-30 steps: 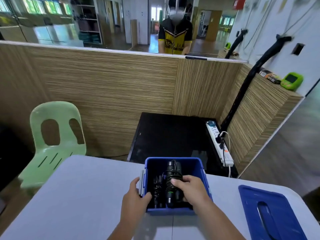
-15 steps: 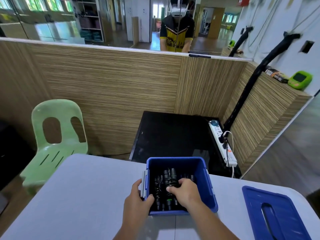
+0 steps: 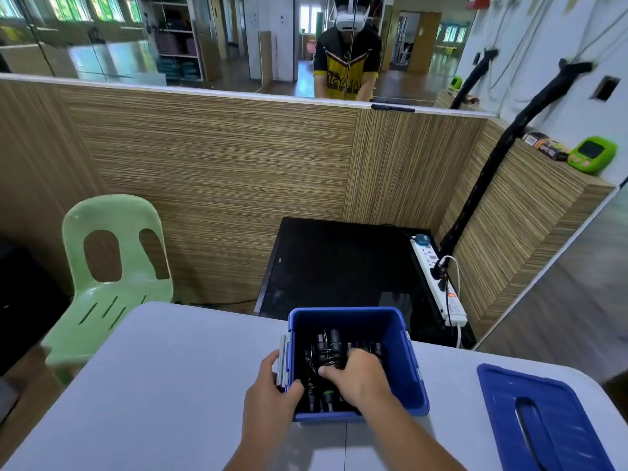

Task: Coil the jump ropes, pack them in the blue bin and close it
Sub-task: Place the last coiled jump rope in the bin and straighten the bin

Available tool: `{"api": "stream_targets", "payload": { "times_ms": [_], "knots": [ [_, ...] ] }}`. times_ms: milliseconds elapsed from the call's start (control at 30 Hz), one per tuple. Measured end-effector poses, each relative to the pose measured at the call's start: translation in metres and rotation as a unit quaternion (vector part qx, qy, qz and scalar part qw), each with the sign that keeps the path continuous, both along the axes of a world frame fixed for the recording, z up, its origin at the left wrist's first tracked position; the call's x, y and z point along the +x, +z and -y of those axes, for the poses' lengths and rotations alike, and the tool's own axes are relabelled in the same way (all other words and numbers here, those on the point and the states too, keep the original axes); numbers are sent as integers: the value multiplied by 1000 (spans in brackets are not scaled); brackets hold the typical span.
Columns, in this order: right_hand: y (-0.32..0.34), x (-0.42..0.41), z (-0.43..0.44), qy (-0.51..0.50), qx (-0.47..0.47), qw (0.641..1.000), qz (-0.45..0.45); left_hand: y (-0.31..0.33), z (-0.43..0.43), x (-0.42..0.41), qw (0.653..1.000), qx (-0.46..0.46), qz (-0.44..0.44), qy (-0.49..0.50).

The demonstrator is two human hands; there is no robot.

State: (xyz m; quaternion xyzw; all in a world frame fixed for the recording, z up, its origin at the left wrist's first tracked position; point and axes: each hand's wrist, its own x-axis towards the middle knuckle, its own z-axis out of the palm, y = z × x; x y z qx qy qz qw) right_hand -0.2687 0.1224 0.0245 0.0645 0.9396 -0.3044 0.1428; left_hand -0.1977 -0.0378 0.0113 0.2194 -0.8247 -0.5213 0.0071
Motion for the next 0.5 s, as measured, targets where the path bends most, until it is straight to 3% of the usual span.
{"api": "stream_targets", "payload": {
  "times_ms": [167, 367, 500],
  "knots": [
    [15, -1, -10, 28, 37, 997, -68, 0, -1, -1, 1000, 5, 3, 5],
    [33, 6, -70, -14, 78, 965, -250, 2, -1, 4, 1000, 4, -18, 9],
    [21, 15, -111, -65, 95, 980, -161, -2, -1, 6, 999, -4, -29, 15]
  ]
}}
